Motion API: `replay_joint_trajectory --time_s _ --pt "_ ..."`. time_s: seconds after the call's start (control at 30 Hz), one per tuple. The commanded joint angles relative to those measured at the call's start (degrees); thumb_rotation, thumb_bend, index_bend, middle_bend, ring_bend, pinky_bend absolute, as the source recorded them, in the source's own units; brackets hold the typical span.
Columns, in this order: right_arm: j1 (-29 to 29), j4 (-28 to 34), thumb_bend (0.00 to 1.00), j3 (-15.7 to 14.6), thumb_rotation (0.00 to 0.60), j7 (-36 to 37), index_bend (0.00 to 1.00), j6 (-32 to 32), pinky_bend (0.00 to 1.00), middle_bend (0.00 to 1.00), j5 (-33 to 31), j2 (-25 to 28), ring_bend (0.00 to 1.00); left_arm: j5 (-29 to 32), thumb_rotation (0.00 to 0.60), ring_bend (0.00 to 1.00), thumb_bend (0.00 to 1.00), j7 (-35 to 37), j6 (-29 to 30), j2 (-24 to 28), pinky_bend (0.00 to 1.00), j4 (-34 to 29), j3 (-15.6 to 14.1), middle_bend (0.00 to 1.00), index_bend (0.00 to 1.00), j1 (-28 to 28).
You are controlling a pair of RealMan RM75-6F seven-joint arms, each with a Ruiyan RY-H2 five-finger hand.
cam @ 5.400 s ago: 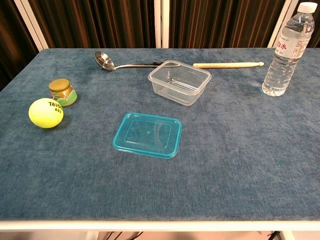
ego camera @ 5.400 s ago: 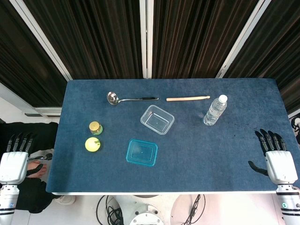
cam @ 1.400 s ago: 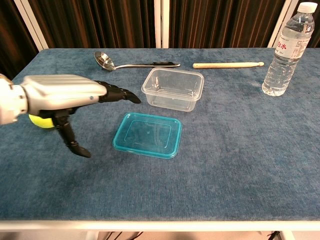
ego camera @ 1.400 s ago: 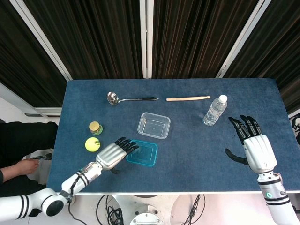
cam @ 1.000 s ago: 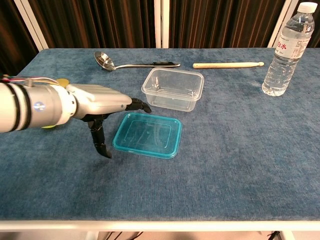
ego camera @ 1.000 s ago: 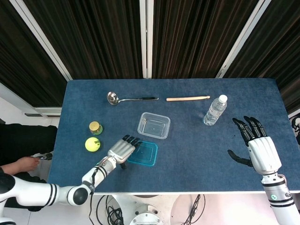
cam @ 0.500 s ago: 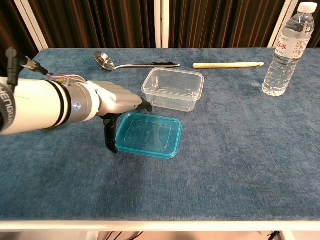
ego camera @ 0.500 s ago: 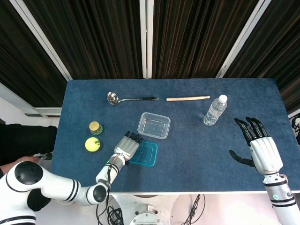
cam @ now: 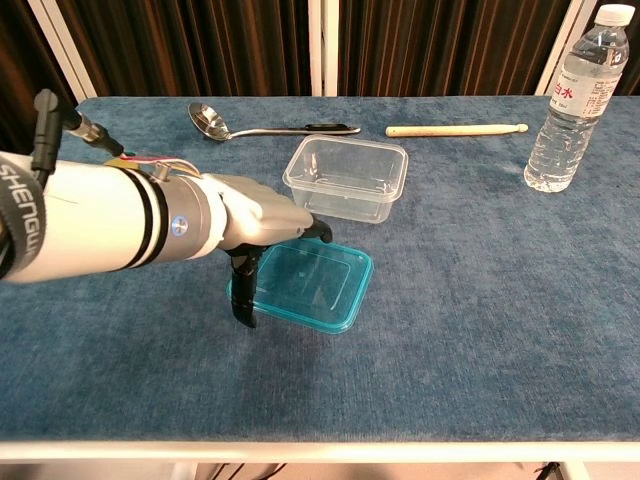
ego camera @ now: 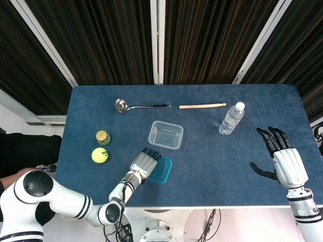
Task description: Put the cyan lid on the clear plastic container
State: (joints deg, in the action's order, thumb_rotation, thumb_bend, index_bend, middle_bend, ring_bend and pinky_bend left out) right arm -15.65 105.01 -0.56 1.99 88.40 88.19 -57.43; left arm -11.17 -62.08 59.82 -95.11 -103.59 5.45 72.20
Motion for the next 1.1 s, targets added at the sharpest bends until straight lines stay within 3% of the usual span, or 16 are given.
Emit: replay_joint_trajectory --time_s 0.03,0.43,0.57,0.7,0.83,0.93,1.1 --pt "0.28 -0.15 0.13 0.30 0.600 0.30 0.00 -0.45 0.08 0.14 0.08 -0.02 0.06 -0.56 0.600 0.00 0.00 0.20 0.31 -0.48 0.00 -0.10 -0.48 0.00 0.05 0.51" --pt "1.68 -0.42 0.13 1.64 0.600 0.81 0.00 -1.54 0.08 0.14 0.57 -0.01 0.06 1.04 0.600 0.00 0.00 -0.89 2.17 -3.50 0.00 4.87 -0.76 0.00 0.05 2.22" --pt "1.99 -0.46 0.12 1.98 0.600 0.97 0.00 -2.02 0.08 0.14 0.60 0.04 0.06 1.54 0.600 0.00 0.00 -1.27 2.53 -4.29 0.01 5.75 -0.81 0.01 0.10 2.50" --pt "2.40 -0.54 0.12 2.33 0.600 1.34 0.00 -2.19 0.08 0.14 0.78 0.05 0.06 0.39 0.600 0.02 0.00 -1.18 3.30 -4.83 0.03 6.21 -1.13 0.13 0.23 2.32" --pt "2.81 -0.46 0.12 2.63 0.600 1.34 0.00 -2.23 0.08 0.14 0.94 0.07 0.06 -2.78 0.600 0.12 0.03 0.02 4.37 -4.32 0.09 5.08 -1.55 0.26 0.33 1.39" --pt "3.02 -0.35 0.12 2.82 0.600 1.32 0.00 -2.32 0.08 0.14 1.19 0.06 0.06 -4.92 0.600 0.18 0.05 0.84 5.15 -3.17 0.11 3.02 -2.15 0.32 0.36 0.49" --pt "3.28 -0.31 0.12 3.17 0.600 1.48 0.00 -2.52 0.08 0.14 1.57 0.01 0.06 -7.97 0.600 0.18 0.06 3.61 7.32 1.13 0.13 -2.80 -3.04 0.32 0.37 -2.10"
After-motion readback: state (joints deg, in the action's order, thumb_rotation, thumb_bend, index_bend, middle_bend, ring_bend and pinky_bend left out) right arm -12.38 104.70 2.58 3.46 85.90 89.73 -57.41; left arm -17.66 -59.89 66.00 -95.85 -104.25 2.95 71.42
